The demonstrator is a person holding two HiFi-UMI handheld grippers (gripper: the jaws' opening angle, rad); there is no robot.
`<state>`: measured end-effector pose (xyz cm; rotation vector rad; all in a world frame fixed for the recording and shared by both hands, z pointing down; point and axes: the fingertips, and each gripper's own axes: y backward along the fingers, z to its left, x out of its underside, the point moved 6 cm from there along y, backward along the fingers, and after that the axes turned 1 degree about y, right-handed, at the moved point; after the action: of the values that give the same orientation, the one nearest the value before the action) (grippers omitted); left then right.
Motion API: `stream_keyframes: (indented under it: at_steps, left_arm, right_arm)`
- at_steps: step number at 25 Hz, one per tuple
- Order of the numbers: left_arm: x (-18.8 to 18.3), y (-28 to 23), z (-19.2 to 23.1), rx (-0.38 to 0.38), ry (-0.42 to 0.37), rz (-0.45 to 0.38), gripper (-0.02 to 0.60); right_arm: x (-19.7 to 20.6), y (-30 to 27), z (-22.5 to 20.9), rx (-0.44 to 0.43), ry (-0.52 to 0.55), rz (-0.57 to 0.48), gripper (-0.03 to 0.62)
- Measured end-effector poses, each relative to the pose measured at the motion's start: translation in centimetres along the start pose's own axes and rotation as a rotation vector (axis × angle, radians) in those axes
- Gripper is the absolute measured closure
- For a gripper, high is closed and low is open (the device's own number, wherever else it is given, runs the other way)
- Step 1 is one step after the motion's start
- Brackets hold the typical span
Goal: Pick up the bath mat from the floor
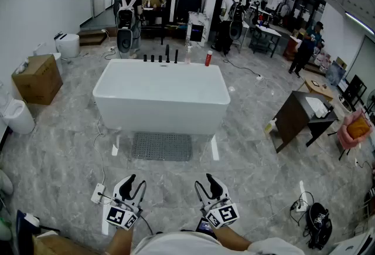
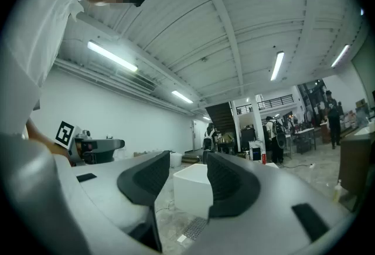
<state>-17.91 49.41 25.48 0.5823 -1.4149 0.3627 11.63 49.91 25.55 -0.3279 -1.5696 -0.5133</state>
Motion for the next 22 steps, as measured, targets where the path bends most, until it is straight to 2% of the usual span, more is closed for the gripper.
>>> stream_keyframes:
  at_steps: [3, 6, 9, 14, 17, 22]
  left_arm:
    - [-1.7, -0.1, 0.1, -0.025, -0.016, 0.001, 0.425]
    - [-1.4, 0.3, -0.3, -0.040, 0.006, 0.013, 0.425]
    - [-0.8, 0.3, -1.1, -0.045, 0.051, 0.023, 0.425]
    - [-1.1, 0.0, -1.8, -0.033, 0.061, 0.017, 0.428]
    - [-1.4, 0.0, -1.9, -0.034, 0.048, 0.014, 0.431]
    - [-1.8, -0.6, -2.6, -0.038, 0.021, 0.016, 0.431]
  right_arm:
    - [-1.2, -1.1, -0.1, 0.019, 0.019, -0.014, 0.393]
    - [-1.5, -1.0, -0.4, 0.018, 0.056, -0.029, 0.393]
    - [-0.8, -0.2, -1.6, 0.023, 0.031, -0.010, 0.393]
    - [-0.7, 1.0, -2.7, 0.009, -0.020, -0.047, 0.393]
    - [-1.1, 1.0, -2.7, -0.002, -0.030, -0.083, 0.393]
    - [-2.0, 1.4, -3.3, 0.016, 0.002, -0.082, 0.395]
